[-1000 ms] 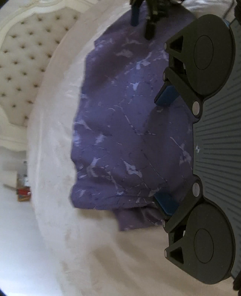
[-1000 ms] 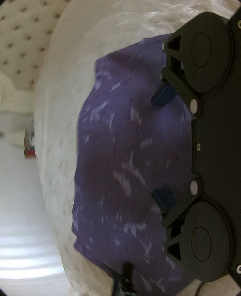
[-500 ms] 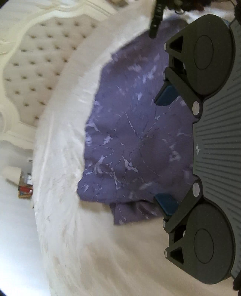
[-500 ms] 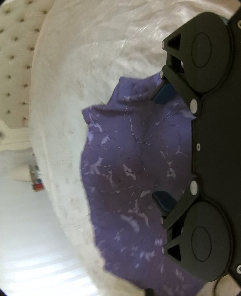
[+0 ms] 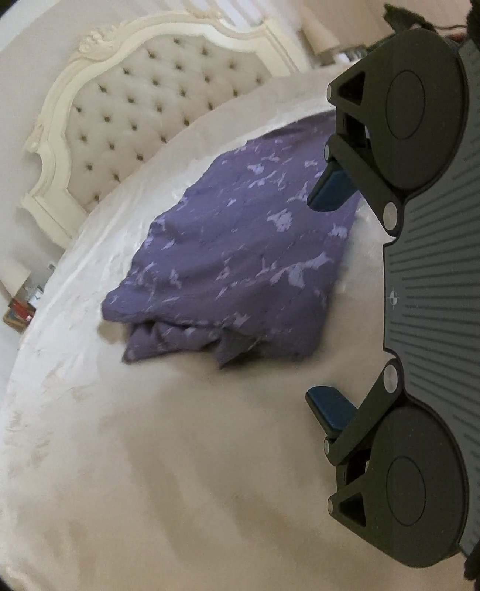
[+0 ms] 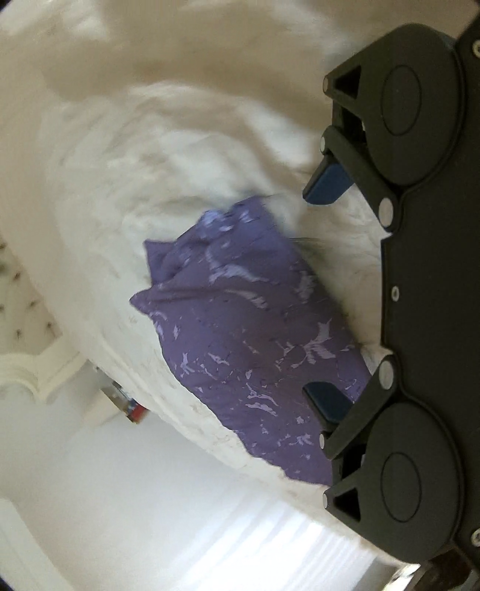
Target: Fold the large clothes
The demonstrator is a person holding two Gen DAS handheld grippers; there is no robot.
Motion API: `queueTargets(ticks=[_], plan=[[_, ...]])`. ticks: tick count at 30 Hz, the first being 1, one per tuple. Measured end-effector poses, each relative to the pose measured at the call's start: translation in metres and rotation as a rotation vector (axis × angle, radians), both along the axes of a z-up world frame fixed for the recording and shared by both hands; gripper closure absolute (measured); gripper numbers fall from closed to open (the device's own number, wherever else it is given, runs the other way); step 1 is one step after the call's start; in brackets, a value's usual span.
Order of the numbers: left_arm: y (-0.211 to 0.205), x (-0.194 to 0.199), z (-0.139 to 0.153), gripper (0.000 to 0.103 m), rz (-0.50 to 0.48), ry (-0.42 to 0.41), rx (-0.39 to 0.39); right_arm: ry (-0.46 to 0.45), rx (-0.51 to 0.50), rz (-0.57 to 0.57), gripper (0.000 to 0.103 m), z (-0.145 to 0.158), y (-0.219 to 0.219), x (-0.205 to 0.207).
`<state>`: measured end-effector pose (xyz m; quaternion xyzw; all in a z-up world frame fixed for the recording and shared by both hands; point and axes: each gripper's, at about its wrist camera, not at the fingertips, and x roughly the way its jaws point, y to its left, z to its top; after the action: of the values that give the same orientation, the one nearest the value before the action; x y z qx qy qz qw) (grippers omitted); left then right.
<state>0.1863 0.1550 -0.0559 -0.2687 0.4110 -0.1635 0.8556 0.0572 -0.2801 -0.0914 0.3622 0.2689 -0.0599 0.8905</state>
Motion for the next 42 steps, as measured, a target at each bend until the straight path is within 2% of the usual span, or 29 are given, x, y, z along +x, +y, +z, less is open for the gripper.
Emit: queueTargets(ticks=[3,8,11,17,21,23,24,25,26,28,30,32,38,42], plan=[[-0.011,0.012,-0.006,0.000,-0.017,0.010,-0.032,-0.025,0.047,0.004,0.001,-0.004,-0.003,0.006],[-0.026,0.032,-0.021,0.000,0.020,0.041,-0.076,-0.053,0.126,0.003,0.001,-0.013,-0.012,0.030],[-0.030,0.044,-0.025,0.000,0.038,0.031,-0.094,-0.053,0.164,-0.011,0.000,-0.023,-0.022,0.049],[-0.032,0.062,-0.029,0.001,0.078,0.006,-0.126,-0.082,0.188,-0.034,0.000,-0.033,-0.033,0.077],[-0.032,0.064,-0.026,0.003,0.112,0.039,-0.128,-0.080,0.201,-0.029,0.000,-0.034,-0.034,0.086],[-0.031,0.062,-0.024,0.049,0.124,0.031,-0.107,-0.071,0.186,-0.016,0.013,-0.033,-0.033,0.089],[-0.028,0.062,-0.023,0.068,0.130,0.033,-0.093,-0.051,0.166,-0.015,0.040,-0.032,-0.033,0.090],[-0.026,0.061,-0.024,0.073,0.124,0.032,-0.118,-0.034,0.155,-0.004,0.050,-0.031,-0.032,0.092],[-0.024,0.058,-0.023,0.074,0.124,0.028,-0.130,-0.033,0.154,0.005,0.053,-0.030,-0.030,0.093],[-0.027,0.054,-0.015,0.078,0.108,0.008,-0.095,-0.030,0.111,0.014,0.062,-0.022,-0.025,0.095],[-0.028,0.047,-0.003,0.079,0.091,-0.024,-0.060,-0.005,0.044,0.025,0.064,-0.010,-0.016,0.099],[-0.023,0.039,0.007,0.079,0.092,-0.031,-0.067,0.013,0.023,0.039,0.064,0.000,-0.009,0.097],[0.009,-0.002,0.031,0.081,0.048,-0.040,-0.036,0.052,0.031,0.096,0.064,0.005,-0.001,0.073],[0.030,-0.033,0.036,0.081,0.037,-0.009,-0.044,0.076,0.084,0.119,0.064,-0.001,-0.001,0.049]])
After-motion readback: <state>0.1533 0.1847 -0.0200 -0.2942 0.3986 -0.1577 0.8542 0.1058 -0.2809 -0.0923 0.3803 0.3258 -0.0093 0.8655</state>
